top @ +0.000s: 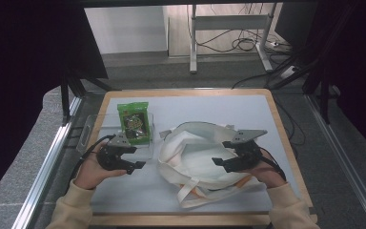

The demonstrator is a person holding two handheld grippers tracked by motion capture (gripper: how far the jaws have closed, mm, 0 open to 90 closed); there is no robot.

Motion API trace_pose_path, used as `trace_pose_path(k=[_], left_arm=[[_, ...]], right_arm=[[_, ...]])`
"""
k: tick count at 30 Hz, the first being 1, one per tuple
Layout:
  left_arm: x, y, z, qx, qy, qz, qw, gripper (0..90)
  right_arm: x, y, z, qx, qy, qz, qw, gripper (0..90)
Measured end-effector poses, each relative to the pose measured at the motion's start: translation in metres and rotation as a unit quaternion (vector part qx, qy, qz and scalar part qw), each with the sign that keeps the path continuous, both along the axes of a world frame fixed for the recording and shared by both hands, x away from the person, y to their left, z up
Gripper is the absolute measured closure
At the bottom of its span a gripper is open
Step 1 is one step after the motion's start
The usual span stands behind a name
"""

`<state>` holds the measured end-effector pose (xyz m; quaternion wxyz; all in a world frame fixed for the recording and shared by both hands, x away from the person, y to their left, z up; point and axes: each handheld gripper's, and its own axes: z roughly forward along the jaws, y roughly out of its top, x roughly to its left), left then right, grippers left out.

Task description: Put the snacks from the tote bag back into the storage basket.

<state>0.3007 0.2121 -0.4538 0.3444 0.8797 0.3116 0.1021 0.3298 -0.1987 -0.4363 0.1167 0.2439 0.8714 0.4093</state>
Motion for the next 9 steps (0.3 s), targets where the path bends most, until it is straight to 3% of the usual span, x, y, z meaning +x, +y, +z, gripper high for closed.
trace_pose_path(k=[9], left_arm=[[-0.0001, -0.001, 0.0011, -0.003, -0.008, 0.001, 1.0, 32.3]], right_arm=[[-0.0003, -0.0024, 0.0005, 0.003, -0.003, -0.005, 1.0, 25.4]])
